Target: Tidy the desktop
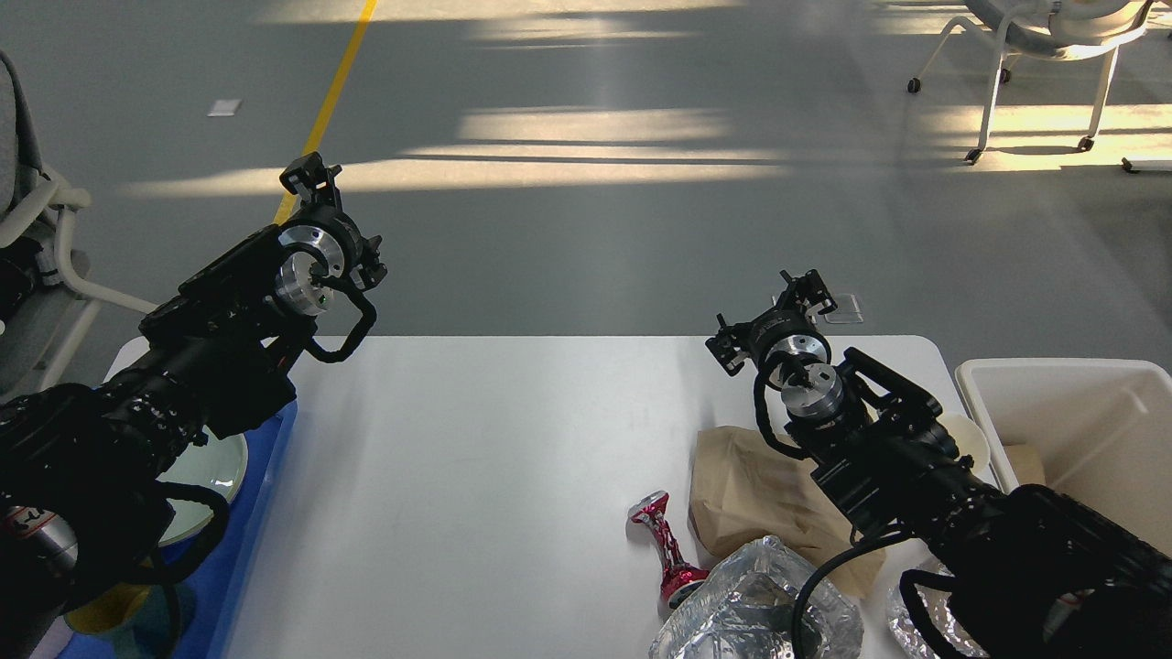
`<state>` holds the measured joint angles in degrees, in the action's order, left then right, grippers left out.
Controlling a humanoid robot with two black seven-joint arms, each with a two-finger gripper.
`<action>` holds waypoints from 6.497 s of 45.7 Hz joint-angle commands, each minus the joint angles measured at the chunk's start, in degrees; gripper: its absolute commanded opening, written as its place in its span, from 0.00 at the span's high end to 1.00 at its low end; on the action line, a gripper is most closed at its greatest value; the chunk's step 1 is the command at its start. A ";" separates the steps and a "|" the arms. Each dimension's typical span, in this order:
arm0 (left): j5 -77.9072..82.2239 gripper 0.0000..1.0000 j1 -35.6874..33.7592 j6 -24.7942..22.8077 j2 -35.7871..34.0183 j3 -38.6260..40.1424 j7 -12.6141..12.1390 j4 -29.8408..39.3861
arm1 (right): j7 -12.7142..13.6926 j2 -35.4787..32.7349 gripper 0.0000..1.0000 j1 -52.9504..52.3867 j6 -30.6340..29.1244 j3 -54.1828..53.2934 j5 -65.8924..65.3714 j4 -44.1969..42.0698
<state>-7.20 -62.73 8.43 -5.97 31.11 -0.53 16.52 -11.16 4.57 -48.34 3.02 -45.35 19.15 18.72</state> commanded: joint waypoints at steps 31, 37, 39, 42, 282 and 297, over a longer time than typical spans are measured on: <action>-0.01 0.04 4.01 -0.08 2.10 0.09 0.00 0.00 | 0.00 0.00 0.00 0.00 -0.03 0.00 0.00 0.00; -0.01 0.04 4.72 -0.08 1.84 0.09 0.00 0.00 | 0.00 0.00 0.00 0.00 -0.03 0.00 0.00 0.00; -0.09 0.04 4.81 -0.52 1.66 0.09 0.26 0.00 | 0.00 0.00 0.00 0.00 -0.03 0.00 0.01 0.00; -0.01 0.04 4.81 -0.79 1.66 0.00 0.88 0.00 | 0.00 0.00 0.00 0.00 0.06 0.00 0.01 0.00; 0.61 0.04 12.45 -6.41 2.98 0.79 32.70 0.09 | 0.35 -24.95 0.00 -26.79 0.32 54.73 -0.35 16.07; 0.61 0.04 12.54 -6.33 2.98 0.79 32.70 0.09 | 0.26 -32.87 0.00 -51.75 -8.72 81.20 -0.87 29.62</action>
<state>-6.59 -50.26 2.04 -2.99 31.90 32.17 16.61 -10.82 -26.63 -92.02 -0.20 28.97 18.42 45.36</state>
